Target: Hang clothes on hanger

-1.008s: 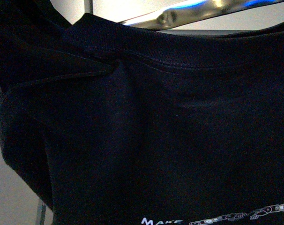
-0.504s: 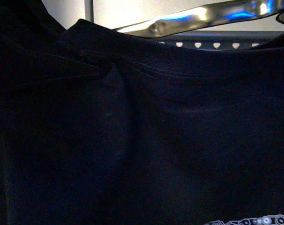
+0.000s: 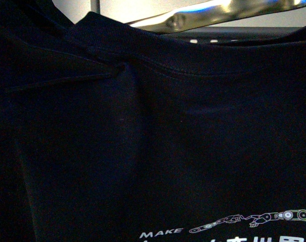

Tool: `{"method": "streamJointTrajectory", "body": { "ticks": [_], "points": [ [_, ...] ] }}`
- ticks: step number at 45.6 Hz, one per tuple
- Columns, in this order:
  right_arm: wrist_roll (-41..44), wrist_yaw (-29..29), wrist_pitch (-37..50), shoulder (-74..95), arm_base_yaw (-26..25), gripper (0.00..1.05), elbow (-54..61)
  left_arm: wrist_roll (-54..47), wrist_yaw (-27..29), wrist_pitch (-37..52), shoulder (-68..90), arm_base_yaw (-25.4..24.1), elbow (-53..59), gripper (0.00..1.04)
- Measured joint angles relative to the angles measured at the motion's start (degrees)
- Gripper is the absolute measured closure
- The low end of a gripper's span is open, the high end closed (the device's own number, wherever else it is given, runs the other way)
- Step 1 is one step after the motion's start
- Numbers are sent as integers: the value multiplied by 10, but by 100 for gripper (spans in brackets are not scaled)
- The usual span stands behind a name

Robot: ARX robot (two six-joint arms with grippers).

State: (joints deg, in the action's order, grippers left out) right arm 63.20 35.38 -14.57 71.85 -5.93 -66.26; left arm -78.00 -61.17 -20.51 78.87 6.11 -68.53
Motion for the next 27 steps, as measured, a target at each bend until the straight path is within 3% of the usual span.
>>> {"method": "streamJointTrajectory", "body": {
  "ticks": [11,21,27],
  "points": [
    [-1,-44,6,70,40,56,-47,2,6,0,0,0,0,100],
    [-6,-30,37,83,31,83,-28,9,10,0,0,-1,0,100],
    [-2,-14,85,85,10,92,33,8,-3,4,-1,0,0,73]
  ]
}}
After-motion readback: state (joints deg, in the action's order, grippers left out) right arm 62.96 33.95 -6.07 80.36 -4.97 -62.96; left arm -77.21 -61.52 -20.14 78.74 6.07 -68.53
